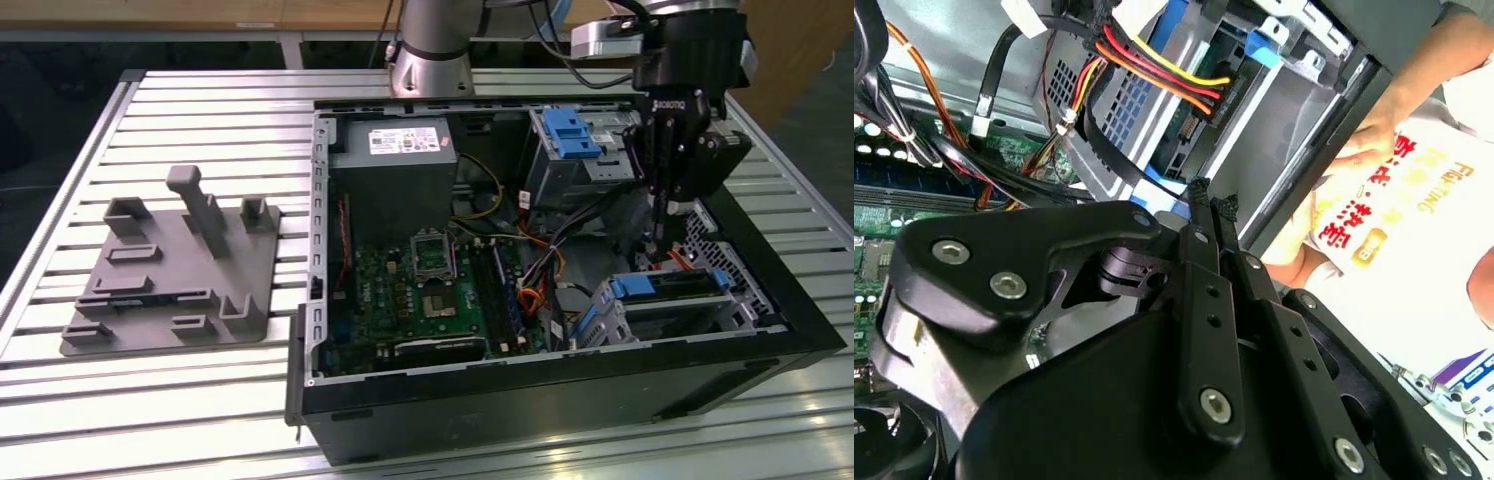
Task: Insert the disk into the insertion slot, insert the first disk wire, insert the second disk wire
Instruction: 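Insert the second disk wire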
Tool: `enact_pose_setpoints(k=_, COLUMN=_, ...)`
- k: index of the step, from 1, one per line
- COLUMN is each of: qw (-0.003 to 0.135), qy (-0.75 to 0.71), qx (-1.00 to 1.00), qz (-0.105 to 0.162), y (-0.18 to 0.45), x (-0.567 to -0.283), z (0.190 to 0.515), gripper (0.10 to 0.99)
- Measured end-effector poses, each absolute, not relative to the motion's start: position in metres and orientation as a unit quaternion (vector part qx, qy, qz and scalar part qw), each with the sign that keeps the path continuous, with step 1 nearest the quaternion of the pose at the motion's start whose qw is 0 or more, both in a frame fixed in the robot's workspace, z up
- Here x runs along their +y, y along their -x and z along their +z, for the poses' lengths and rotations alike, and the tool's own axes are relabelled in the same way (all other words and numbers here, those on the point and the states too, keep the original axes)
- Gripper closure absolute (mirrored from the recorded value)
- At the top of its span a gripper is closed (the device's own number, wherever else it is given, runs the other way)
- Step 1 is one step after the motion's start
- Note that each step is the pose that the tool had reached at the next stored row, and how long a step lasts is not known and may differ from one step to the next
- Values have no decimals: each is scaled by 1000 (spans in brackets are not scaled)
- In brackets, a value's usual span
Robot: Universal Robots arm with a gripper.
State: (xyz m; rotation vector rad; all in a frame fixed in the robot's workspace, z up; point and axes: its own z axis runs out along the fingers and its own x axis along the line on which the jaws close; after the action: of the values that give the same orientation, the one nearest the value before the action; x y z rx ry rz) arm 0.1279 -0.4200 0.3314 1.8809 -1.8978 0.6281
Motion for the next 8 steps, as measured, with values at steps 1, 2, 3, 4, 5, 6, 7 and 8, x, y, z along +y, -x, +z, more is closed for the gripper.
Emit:
enact_pose_setpoints(k=1, qw=196, qy=-672, qx=-678, qz=222, y=-128, x=-420, z=331, gripper=945)
enact_pose_setpoints(k=2, qw=194, qy=-672, qx=-680, qz=220, y=-128, x=-420, z=331, gripper=945)
enact_pose_setpoints(k=3, qw=191, qy=-673, qx=-681, qz=217, y=-128, x=-420, z=331, gripper=945)
enact_pose_setpoints(k=4, qw=187, qy=-673, qx=-683, qz=213, y=-128, x=-420, z=331, gripper=945)
enact_pose_setpoints(k=5, qw=183, qy=-674, qx=-685, qz=208, y=-128, x=-420, z=330, gripper=945)
enact_pose_setpoints(k=6, qw=180, qy=-674, qx=-687, qz=204, y=-128, x=-420, z=330, gripper=945)
enact_pose_setpoints(k=7, qw=176, qy=-675, qx=-688, qz=200, y=-128, x=-420, z=330, gripper=945)
enact_pose_setpoints(k=8, qw=173, qy=-675, qx=-690, qz=196, y=-128, x=-420, z=330, gripper=945)
